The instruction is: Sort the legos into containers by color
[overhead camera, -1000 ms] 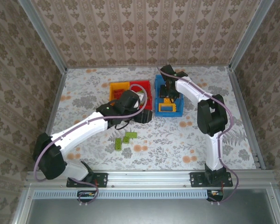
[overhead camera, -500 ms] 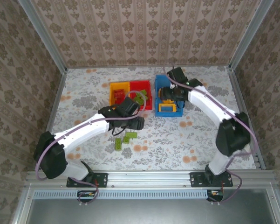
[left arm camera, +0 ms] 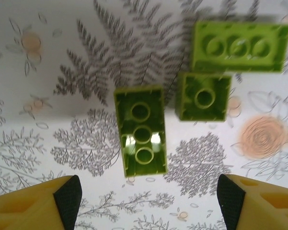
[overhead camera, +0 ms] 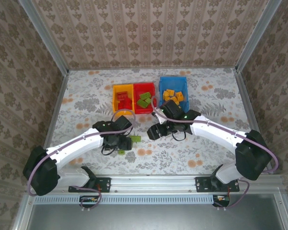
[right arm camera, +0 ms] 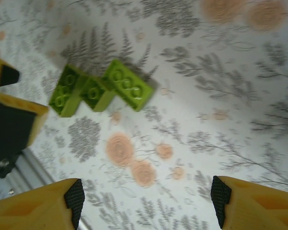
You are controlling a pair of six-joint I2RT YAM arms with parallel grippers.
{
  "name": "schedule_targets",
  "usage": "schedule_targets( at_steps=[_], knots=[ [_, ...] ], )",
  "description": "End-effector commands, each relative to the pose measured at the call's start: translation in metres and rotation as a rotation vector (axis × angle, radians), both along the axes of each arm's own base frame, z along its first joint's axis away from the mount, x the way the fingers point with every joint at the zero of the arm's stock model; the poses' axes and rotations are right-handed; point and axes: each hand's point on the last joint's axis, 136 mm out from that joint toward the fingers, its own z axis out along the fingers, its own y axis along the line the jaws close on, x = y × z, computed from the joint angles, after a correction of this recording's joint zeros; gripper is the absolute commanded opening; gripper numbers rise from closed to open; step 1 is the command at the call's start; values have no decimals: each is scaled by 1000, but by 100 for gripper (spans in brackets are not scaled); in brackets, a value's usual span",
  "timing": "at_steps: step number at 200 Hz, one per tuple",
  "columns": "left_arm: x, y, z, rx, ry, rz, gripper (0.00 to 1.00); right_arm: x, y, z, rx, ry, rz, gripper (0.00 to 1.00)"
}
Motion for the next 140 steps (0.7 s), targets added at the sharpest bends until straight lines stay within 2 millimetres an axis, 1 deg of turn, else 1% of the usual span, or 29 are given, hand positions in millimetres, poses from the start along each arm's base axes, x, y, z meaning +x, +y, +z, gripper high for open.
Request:
schedule_targets(
  at_steps=[1,12,36,64,87,95,105,140],
  knots=[
    [-18,9,-10,13,67,46,77,-19,18,11,101,30,80,74],
    [-19,8,-15,5,74,45,77,-23,18,7,101,46,85,74],
    [-17,2,-27,10,89,21,75,-28,19,8,114,60,89,74],
    [-12,0,-41,46,106,-10,71,-37,27,16,163,82,133,73],
    [-5,-2,-49,49,104,-30,66,-45,34,24,229,89,166,73],
    [-3,-2,-51,51,104,-34,64,-47,37,28,254,88,172,73],
    [0,-1,-53,58,102,-38,61,-47,38,27,268,93,168,73],
    [6,-3,-59,60,95,-58,41,-44,40,28,282,98,143,72]
  ],
)
